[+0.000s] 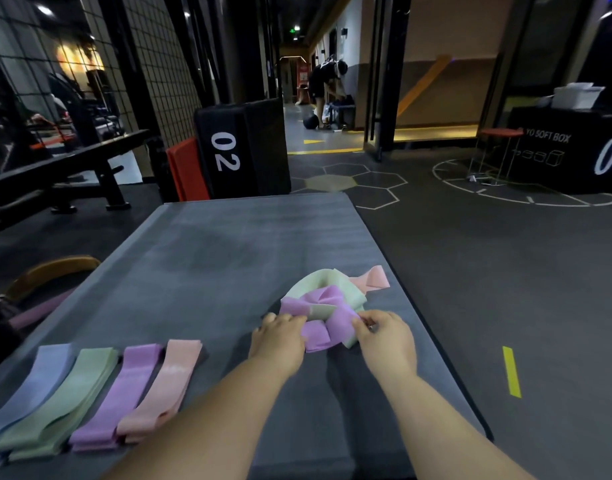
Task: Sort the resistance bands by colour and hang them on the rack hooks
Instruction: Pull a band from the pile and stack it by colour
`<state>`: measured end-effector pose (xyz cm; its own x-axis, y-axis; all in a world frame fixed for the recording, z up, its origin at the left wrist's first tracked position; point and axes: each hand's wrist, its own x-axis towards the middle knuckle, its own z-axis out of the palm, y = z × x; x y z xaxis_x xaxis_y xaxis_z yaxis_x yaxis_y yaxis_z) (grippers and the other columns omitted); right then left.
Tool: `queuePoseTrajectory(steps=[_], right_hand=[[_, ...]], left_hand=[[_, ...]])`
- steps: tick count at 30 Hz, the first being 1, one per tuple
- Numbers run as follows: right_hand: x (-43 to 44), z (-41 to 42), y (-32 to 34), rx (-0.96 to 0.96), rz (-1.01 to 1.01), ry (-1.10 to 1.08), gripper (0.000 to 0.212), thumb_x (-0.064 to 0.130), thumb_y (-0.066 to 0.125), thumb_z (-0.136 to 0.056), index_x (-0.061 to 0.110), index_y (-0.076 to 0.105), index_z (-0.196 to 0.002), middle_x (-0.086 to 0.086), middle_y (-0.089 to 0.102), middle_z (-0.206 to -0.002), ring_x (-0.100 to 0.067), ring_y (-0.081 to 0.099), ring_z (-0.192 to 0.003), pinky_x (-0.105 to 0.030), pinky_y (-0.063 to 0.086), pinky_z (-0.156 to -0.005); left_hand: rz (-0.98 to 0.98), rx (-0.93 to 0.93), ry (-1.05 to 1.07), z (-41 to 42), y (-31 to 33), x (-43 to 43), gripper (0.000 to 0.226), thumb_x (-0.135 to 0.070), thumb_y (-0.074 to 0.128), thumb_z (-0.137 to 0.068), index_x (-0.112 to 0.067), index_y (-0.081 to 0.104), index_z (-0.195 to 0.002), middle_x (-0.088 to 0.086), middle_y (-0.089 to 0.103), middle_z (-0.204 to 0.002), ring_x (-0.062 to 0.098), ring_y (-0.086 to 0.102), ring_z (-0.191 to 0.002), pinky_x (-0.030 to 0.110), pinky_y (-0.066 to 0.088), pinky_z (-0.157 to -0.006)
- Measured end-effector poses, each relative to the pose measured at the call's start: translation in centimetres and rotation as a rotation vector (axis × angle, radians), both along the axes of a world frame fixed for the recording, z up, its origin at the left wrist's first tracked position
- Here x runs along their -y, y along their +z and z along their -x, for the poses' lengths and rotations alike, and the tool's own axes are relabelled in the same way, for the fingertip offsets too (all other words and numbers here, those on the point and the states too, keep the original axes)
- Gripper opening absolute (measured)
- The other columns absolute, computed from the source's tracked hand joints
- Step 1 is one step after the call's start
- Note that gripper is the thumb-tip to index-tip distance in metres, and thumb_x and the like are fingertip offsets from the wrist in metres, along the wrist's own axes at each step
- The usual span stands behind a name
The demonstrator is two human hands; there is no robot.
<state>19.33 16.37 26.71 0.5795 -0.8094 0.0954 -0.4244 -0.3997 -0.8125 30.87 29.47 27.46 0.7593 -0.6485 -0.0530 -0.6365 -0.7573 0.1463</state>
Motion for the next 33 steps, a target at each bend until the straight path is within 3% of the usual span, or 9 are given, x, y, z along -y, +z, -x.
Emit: queuePoseTrajectory(steps=[6, 10, 14, 18, 23, 29, 33], right_hand=[[1.0, 0.4, 0.7, 0.181, -0.214, -0.096, 0.016, 0.027, 0.057, -0.093, 0.021, 0.067, -0.083, 0.008, 0.066, -0.079, -0.008, 0.057, -0.070, -0.023, 0.039, -0.056], [1.8, 0.8, 1.0, 0.326, -0.243, -0.174, 0.017, 0.023, 0.052, -0.095, 0.017, 0.063, -0.084, 0.000, 0.068, -0.083, -0.019, 0.060, -0.078, -0.025, 0.042, -0.060], [2.0, 1.5, 2.0, 0.440, -0.217, -0.171, 0.012, 0.020, 0.050, -0.096, 0.023, 0.056, -0.086, 0.003, 0.067, -0.089, -0.021, 0.064, -0.087, -0.028, 0.045, -0.068], [1.7, 2.1, 2.6, 0.504, -0.227, -0.174, 0.006, 0.023, 0.048, -0.098, 0.023, 0.052, -0.093, 0.008, 0.063, -0.090, -0.024, 0.064, -0.091, -0.043, 0.053, -0.085], [2.2, 3.2, 3.6, 0.543, -0.189, -0.210, 0.013, 0.027, 0.046, -0.098, 0.017, 0.053, -0.100, 0.002, 0.063, -0.090, -0.028, 0.064, -0.089, -0.047, 0.053, -0.085], [3.1, 5.1, 4.5, 0.606, -0.223, -0.246, 0.017, 0.024, 0.046, -0.098, 0.011, 0.056, -0.101, -0.005, 0.065, -0.094, -0.020, 0.063, -0.080, -0.033, 0.052, -0.072], [3.7, 6.1, 4.9, 0.614, -0.250, -0.253, 0.014, 0.025, 0.047, -0.096, 0.015, 0.057, -0.098, -0.005, 0.066, -0.091, -0.022, 0.065, -0.079, -0.040, 0.056, -0.077]], left_hand=[[0.066, -0.007, 0.083, -1.1, 0.0, -1.4, 0.030, -0.029, 0.043, -0.097, -0.020, 0.054, -0.123, 0.005, 0.052, -0.123, 0.026, 0.043, -0.117, 0.032, 0.040, -0.090], [0.170, -0.030, 0.158, -1.6, 1.0, -2.8, 0.021, -0.024, 0.044, -0.095, -0.016, 0.061, -0.104, 0.005, 0.054, -0.112, 0.027, 0.046, -0.110, 0.032, 0.040, -0.079], [0.247, 0.041, 0.150, -1.9, 2.4, -3.7, 0.019, -0.022, 0.041, -0.094, -0.013, 0.058, -0.092, 0.007, 0.058, -0.105, 0.029, 0.052, -0.095, 0.032, 0.038, -0.071], [0.299, 0.078, 0.115, -1.5, 4.7, -4.3, 0.017, -0.026, 0.042, -0.095, -0.019, 0.057, -0.096, 0.001, 0.058, -0.102, 0.027, 0.054, -0.093, 0.030, 0.037, -0.069], [0.337, 0.101, 0.028, -0.8, 6.8, -5.2, 0.009, -0.026, 0.049, -0.093, -0.023, 0.057, -0.091, -0.004, 0.056, -0.095, 0.025, 0.053, -0.097, 0.030, 0.039, -0.072], [0.359, -0.009, 0.040, -0.3, 9.1, -6.0, 0.037, -0.042, 0.058, -0.090, -0.024, 0.046, -0.061, -0.005, 0.046, -0.063, 0.021, 0.047, -0.069, 0.028, 0.032, -0.059], [0.413, -0.067, 0.053, 0.5, 10.3, -6.7, 0.049, -0.050, 0.066, -0.082, -0.018, 0.038, -0.058, -0.003, 0.037, -0.056, 0.019, 0.036, -0.057, 0.029, 0.028, -0.055]])
